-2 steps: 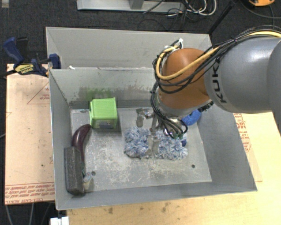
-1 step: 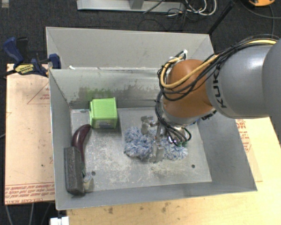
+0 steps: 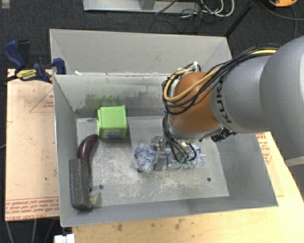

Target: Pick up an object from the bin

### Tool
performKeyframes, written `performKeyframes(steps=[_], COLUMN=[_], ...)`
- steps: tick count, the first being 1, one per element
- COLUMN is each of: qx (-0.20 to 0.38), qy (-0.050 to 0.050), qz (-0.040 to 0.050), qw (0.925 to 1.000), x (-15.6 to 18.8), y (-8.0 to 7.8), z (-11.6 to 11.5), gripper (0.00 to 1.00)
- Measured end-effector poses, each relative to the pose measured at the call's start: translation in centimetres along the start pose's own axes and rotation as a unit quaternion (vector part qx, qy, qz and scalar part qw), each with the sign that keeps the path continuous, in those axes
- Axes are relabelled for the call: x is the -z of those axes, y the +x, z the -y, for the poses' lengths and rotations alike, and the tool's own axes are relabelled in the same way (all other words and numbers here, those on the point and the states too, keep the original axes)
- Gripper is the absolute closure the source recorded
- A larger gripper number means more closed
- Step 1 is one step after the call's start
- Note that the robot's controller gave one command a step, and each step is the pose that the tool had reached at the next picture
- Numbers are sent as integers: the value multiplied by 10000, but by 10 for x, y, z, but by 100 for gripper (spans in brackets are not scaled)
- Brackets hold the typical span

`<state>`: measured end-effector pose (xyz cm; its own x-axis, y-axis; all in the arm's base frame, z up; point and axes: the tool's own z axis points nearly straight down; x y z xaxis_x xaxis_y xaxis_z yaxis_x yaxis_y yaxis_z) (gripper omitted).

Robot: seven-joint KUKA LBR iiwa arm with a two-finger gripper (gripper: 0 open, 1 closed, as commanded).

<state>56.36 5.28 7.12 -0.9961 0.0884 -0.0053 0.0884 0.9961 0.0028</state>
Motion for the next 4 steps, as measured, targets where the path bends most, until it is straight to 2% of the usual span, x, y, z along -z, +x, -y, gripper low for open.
performKeyframes(steps=[1,2,3,4], qx=[-3,66,65,102], qy=[0,6,6,14], qz=[0,-10,-16,-52], qw=[10000,10000,10000,9999], x=[0,129,128,173], y=[0,0,0,4], z=[0,1,1,-3], gripper=[100,100,100,100])
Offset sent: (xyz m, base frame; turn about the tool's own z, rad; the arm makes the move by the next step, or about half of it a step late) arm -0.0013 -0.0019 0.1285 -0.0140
